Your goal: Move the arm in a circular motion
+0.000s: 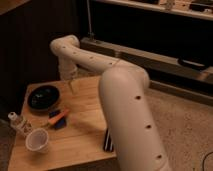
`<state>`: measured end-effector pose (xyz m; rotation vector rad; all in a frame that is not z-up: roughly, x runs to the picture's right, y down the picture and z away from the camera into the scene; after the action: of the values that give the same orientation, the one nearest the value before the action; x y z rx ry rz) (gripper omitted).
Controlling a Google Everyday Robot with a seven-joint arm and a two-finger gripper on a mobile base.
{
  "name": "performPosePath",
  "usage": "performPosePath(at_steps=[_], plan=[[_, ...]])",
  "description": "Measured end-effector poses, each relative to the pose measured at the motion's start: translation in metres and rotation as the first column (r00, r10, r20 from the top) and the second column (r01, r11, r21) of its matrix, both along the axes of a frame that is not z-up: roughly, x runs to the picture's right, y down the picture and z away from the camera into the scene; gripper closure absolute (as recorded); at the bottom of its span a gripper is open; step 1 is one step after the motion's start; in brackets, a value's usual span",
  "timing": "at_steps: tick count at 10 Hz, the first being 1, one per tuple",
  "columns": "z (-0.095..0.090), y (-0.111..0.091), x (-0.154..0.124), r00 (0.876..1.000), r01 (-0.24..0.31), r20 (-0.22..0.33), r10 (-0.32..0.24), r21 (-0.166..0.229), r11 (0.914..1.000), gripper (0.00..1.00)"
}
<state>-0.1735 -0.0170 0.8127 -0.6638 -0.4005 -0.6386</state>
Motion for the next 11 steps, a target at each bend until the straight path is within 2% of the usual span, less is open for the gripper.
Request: performPosePath(at_steps=[2, 5, 6, 8, 9, 10, 11], plan=[[-0.01, 0.008, 0.046, 0.997, -0.064, -0.049, 0.064, 0.012, 0.9979, 0.35], [-0.033, 0.027, 0.114, 0.974, -0.175, -0.136, 0.179, 0.041, 0.9837, 0.35], [-0.043, 0.037, 0.14, 0.958, -0.222, -0.173, 0.228, 0.054, 0.9736, 0.35], [-0.057, 0.056, 0.176, 0.928, -0.287, -0.225, 0.295, 0.07, 0.9554, 0.35], [-0.071, 0.076, 0.199, 0.901, -0.336, -0.263, 0.346, 0.082, 0.9383, 0.35], [-0.08, 0.089, 0.214, 0.885, -0.36, -0.282, 0.37, 0.088, 0.9287, 0.35], [-0.088, 0.103, 0.227, 0.877, -0.373, -0.291, 0.383, 0.09, 0.9233, 0.35]])
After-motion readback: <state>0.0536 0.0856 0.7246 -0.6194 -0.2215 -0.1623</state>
